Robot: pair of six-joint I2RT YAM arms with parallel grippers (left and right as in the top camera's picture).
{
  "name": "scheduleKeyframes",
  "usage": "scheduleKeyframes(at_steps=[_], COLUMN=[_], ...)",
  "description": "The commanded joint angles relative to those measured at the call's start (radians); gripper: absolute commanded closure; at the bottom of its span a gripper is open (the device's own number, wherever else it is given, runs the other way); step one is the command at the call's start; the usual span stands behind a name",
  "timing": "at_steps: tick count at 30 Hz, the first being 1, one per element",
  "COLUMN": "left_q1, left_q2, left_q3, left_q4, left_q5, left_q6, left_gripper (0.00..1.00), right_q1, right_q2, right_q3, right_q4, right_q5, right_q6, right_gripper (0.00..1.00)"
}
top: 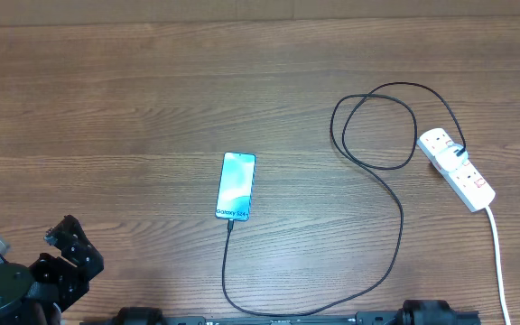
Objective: Plug charger to phone and switch on socket
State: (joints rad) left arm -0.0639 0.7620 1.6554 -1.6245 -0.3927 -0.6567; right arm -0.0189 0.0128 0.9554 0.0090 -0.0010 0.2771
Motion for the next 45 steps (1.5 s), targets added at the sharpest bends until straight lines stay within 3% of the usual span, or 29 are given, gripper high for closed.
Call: scheduleKeyframes(at_steps=[1,5,18,26,31,45], left_q1=[-0.003,-0.003,-0.003,-0.003,-0.003,-0.003], left_q2=[-0.009,-0.009,-0.009,-0.009,-0.009,-0.009], left_q3=[-0.004,-0.004,-0.004,-0.004,-0.004,-0.004], left_q4=[0.002,0.002,0.002,0.002,0.002,0.002], left_q5=[0.002,0.002,0.002,0.002,0.002,0.002], left_q6=[-0.021,-0.02,-0.02,-0.02,-0.02,-0.02], left_gripper=[0.0,0.01,0.0,0.0,0.01,0.01], right_q1=[0.004,0.004,0.004,0.005,0.005,0.005], right_q2=[-0.007,0.0,0.002,0.002,0.003,0.016], right_q3=[-0.113,-0.277,-0.954,-0.947,-0.947,-0.947], right_q4=[-0.05,-0.068,0.494,0.204,-0.082,-0.066], right_q5=[0.0,0.0,0.204,0.285,0.294,0.296], right_q6=[0.015,0.023,0.388,0.388,0.383,0.378], right_gripper=[0.0,0.0,0.0,0.0,0.0,0.0])
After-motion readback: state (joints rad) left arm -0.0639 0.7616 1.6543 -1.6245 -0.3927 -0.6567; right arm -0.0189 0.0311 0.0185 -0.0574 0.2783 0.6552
